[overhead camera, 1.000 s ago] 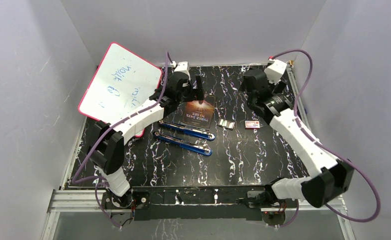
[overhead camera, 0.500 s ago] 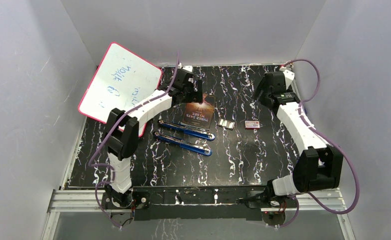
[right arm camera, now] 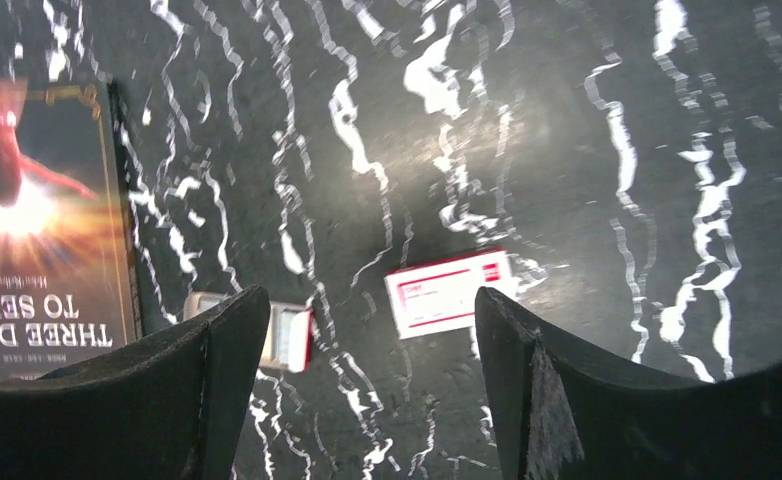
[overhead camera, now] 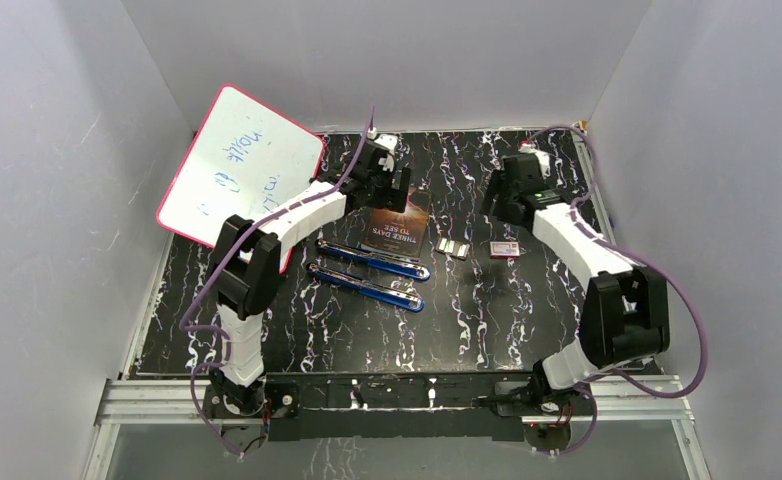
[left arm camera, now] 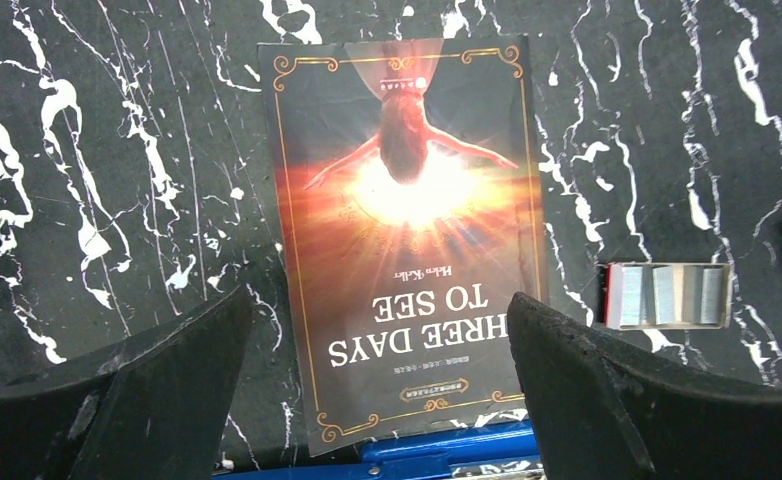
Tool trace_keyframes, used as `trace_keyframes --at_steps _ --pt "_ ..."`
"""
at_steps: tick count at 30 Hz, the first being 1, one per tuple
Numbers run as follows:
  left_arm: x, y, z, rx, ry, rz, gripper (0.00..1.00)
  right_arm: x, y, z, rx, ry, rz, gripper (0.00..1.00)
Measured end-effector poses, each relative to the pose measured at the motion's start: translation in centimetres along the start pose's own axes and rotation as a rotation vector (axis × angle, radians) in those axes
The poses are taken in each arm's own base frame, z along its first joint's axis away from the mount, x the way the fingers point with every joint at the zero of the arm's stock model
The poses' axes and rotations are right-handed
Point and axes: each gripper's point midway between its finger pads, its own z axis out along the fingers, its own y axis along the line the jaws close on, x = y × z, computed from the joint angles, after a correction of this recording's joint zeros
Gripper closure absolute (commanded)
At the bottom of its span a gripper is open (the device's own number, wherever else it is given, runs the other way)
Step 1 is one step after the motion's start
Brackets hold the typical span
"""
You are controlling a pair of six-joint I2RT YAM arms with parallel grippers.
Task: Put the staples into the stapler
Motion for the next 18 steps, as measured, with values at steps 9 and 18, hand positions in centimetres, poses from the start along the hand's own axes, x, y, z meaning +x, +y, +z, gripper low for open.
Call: trace_keyframes --at_steps 9,18 --pt "1.4 1.3 0.2 -0.042 0.035 0.087 0.03 4.4 6.4 0.3 -0.077 0.049 -0.106 0.44" --pt "2.4 2.2 -0.1 -0.078 0.077 0.124 0.02 5.4 8.0 1.0 -0.091 0.049 -0.116 0.34"
